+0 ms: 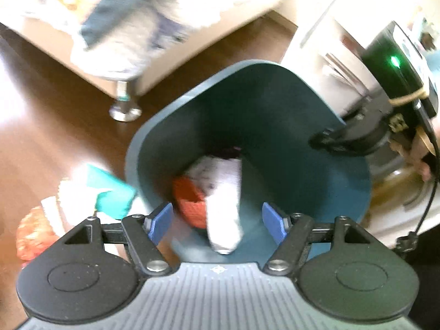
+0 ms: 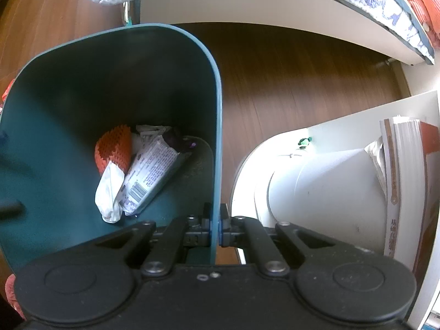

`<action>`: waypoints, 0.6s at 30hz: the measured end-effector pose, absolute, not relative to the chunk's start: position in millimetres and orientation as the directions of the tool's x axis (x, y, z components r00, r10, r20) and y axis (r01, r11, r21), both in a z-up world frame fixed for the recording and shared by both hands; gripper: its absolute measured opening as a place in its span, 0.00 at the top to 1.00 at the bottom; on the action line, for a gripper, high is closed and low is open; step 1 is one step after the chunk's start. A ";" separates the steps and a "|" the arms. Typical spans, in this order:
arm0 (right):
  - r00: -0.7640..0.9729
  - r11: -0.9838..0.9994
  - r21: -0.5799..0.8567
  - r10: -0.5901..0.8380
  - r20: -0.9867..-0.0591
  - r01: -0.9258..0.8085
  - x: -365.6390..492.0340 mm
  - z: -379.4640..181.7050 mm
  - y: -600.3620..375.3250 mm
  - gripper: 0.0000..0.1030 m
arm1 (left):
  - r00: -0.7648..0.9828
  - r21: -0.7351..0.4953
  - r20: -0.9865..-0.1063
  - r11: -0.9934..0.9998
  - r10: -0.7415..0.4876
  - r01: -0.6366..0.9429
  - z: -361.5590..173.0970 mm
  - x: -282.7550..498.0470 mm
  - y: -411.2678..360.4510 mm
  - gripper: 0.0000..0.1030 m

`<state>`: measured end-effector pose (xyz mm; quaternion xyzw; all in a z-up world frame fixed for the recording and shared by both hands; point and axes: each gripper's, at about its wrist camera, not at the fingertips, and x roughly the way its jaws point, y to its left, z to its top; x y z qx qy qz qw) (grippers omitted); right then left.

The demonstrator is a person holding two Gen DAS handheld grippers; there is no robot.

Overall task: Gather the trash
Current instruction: 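Lower the left gripper onto the clear plastic bag and close on it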

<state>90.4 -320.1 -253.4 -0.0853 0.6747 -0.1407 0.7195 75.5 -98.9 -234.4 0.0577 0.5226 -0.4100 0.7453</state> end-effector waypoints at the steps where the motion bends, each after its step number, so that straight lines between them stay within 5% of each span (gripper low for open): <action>1: 0.049 0.946 -0.310 -0.315 -0.948 0.091 90.5 -252.9 -321.1 0.98 | 0.134 -0.335 -0.829 0.675 -0.543 0.657 -233.4 78.3 -91.6 0.31; 6: 0.042 0.949 -0.300 -0.306 -0.951 0.100 91.8 -252.5 -326.1 0.97 | 0.183 -0.302 -0.854 0.752 -0.486 0.587 -242.9 97.9 -57.8 0.30; 9: 0.034 0.950 -0.291 -0.296 -0.955 0.109 91.8 -253.1 -330.2 0.97 | 0.190 -0.286 -0.873 0.786 -0.450 0.548 -257.1 115.0 -37.9 0.21; 18: -0.011 0.951 -0.290 -0.291 -0.957 0.110 87.7 -253.1 -327.0 0.94 | 0.035 -0.329 -0.928 0.860 -0.371 0.391 -360.2 166.1 -9.2 0.20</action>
